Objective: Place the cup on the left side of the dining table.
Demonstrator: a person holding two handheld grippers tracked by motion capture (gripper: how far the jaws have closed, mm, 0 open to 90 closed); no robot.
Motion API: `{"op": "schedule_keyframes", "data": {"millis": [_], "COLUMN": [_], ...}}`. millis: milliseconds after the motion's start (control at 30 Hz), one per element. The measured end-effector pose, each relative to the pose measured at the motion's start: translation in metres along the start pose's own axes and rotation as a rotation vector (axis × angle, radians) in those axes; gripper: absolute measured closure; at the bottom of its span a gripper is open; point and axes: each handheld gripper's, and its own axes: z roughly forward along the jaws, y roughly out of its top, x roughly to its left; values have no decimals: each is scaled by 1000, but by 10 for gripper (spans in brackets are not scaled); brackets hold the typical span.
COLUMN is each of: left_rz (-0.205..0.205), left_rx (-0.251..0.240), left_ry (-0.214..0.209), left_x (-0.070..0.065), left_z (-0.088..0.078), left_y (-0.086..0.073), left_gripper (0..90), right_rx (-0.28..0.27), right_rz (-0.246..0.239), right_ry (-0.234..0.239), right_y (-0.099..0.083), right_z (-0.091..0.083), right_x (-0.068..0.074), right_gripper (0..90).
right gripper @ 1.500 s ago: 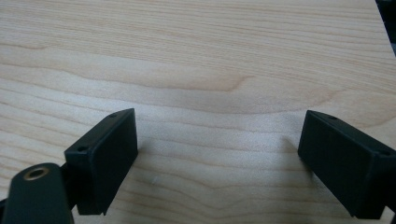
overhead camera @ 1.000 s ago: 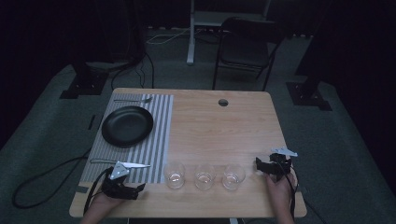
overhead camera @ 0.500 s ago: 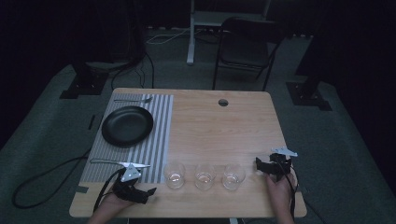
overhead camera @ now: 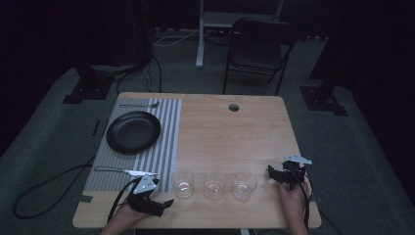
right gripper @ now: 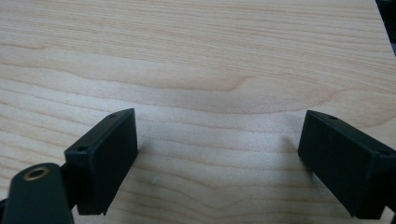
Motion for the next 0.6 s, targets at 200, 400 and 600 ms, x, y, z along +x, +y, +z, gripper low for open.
{"op": "schedule_keyframes", "data": {"millis": [200,400,600], "left_rz": [6,12,9], "left_rx": [-16,-50,-80], "left_ry": [-22,-11,-7], "left_x": [-7,-13,-17], "left_z": [9,16,23], "left_y": [5,11,17], "left_gripper": [46,46,46], "right_rx": [0,0,0], "right_rz": [0,0,0], "right_ry": [0,0,0], "right_y": [0,0,0], "right_z": [0,0,0], "right_x": [0,0,0], "right_gripper": [115,115,115]}}
